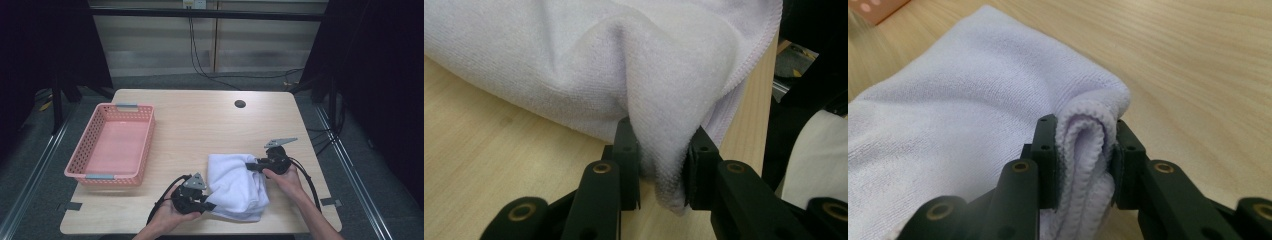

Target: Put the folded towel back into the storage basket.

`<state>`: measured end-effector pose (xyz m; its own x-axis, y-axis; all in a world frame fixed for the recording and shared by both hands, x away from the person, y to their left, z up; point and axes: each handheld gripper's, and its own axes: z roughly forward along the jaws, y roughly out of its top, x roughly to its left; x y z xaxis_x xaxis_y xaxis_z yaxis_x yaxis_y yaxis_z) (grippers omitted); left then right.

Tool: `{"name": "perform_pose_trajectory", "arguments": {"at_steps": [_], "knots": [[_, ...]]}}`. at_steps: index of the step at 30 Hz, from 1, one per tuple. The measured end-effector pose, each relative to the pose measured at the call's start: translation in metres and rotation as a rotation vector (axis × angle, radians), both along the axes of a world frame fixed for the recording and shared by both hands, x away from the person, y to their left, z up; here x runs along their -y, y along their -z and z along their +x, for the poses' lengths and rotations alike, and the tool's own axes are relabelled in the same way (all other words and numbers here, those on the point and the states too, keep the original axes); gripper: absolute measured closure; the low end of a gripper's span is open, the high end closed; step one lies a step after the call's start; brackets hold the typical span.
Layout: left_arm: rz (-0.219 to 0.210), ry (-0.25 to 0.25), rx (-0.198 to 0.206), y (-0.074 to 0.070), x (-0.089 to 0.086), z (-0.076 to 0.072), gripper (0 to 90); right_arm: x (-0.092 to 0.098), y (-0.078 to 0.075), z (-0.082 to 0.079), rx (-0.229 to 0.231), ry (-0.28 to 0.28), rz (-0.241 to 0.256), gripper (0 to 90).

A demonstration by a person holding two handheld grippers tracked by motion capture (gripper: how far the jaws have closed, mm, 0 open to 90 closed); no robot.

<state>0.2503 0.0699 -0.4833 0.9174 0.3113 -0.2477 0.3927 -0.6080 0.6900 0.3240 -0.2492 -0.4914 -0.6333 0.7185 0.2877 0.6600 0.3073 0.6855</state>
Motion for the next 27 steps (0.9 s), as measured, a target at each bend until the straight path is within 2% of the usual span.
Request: {"name": "perform_pose_trajectory", "arguments": {"at_steps": [8,15,27], "knots": [[-0.088,-0.03,0.02,-0.023,-0.005,0.0,73.3,0.003,-0.018,0.003,0.035,0.013,0.041,70.1],[-0.14,-0.043,0.023,-0.036,-0.009,0.007,73.2,0.005,-0.033,0.008,0.067,0.014,0.089,70.1],[-0.19,-0.043,0.047,-0.056,0.0,0.016,73.2,0.009,-0.06,0.019,0.103,0.021,0.078,70.2]]}}
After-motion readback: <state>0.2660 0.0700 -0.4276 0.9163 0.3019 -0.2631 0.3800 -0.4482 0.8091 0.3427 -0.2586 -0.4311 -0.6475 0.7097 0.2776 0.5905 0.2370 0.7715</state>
